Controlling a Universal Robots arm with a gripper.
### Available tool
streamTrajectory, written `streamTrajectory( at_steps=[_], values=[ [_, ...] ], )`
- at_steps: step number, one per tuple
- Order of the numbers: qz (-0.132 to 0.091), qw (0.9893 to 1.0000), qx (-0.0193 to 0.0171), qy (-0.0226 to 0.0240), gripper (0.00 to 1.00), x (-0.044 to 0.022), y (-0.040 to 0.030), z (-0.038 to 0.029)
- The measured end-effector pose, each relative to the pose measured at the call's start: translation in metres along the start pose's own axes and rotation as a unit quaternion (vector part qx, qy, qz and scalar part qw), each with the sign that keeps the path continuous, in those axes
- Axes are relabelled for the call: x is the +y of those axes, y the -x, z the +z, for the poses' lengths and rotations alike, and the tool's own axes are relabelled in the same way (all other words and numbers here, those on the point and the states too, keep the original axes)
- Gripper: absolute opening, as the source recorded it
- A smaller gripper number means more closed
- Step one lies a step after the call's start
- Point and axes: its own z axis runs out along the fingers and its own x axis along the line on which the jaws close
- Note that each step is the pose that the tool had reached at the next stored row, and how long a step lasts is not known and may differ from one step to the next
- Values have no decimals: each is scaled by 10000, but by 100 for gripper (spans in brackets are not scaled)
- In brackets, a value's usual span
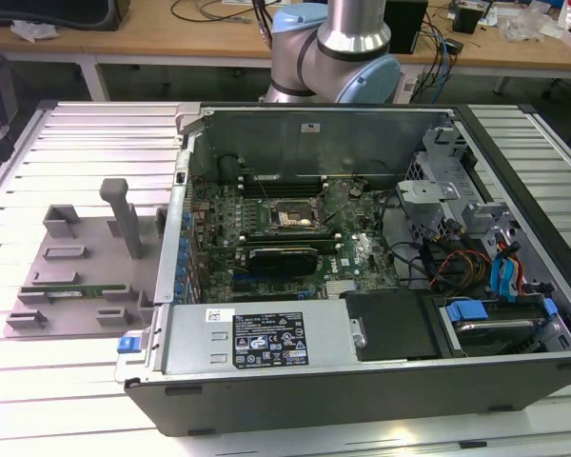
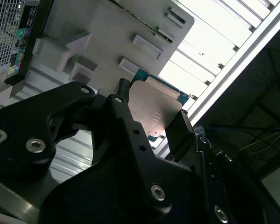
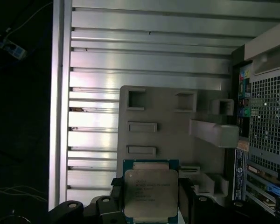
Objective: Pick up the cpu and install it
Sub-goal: 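Pick up the cpu and move it towards the insertion slot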
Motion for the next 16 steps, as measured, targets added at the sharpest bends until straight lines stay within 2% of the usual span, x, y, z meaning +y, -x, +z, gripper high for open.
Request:
streamTrajectory(
  at_steps=[8, 12, 16],
  values=[
    [0, 10000, 1, -1, 55, 0, 16, -3],
    [1, 10000, 0, 0, 55, -4, 101, 0],
    [1, 10000, 0, 0, 55, -9, 231, 3]
  ],
)
